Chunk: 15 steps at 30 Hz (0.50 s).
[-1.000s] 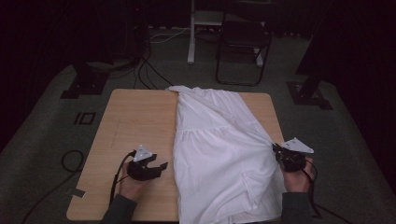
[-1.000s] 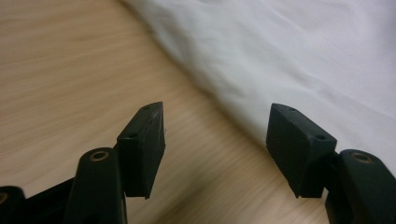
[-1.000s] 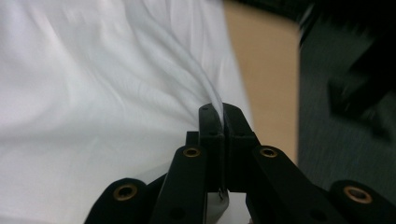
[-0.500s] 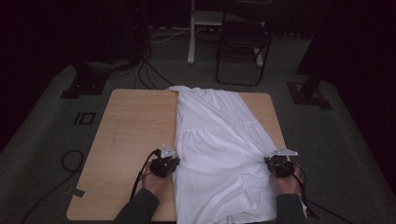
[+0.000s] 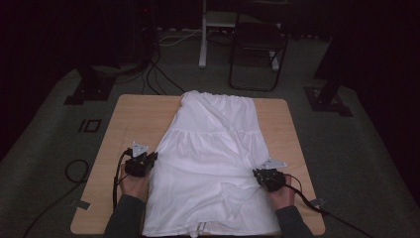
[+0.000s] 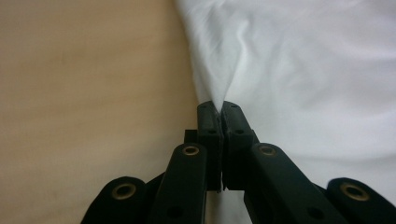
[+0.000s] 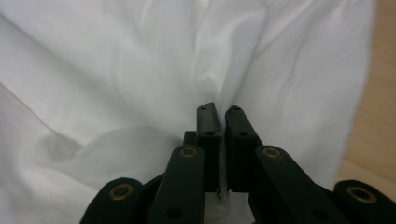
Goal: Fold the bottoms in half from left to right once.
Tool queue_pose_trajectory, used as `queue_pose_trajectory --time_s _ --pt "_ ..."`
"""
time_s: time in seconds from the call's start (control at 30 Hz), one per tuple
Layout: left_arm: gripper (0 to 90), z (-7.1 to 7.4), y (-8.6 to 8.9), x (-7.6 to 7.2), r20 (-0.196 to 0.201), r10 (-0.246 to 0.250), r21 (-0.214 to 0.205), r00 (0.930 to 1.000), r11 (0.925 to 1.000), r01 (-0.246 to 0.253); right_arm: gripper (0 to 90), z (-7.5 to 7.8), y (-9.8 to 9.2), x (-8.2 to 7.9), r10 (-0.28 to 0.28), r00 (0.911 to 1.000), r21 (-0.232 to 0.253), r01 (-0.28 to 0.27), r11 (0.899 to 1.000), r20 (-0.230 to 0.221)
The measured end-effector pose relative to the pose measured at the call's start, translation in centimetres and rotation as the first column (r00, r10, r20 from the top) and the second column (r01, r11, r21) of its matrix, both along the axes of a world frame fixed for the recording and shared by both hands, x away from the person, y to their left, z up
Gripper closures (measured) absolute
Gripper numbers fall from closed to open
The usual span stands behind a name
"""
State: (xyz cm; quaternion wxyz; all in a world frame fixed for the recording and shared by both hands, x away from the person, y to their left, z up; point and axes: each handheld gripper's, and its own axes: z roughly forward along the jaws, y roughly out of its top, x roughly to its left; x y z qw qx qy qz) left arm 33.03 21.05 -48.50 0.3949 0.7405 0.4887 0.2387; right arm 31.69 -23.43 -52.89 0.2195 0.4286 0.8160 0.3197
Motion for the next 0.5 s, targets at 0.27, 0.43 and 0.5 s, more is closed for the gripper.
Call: queue_pose_trajectory --time_s 0.27,0.43,0.5 --pt "82.8 4.5 -3.7 -1.9 0.153 -0.066 0.084 0.9861 0.9950 0.054 87.5 5.8 -4.5 -2.5 -0.162 0.9579 0.169 0.124 0.978 0.237" --pt "62.0 1.2 -5.7 -0.8 0.039 -0.091 0.132 0.9950 0.9876 0.085 75.7 2.9 -6.5 -0.8 -0.231 0.9664 0.115 0.218 0.969 0.112" --pt "56.3 -0.3 -6.2 -0.5 -0.025 -0.111 0.130 0.9935 0.9850 0.113 68.6 1.1 -6.4 -0.3 -0.215 0.9761 0.096 0.212 0.973 0.030"
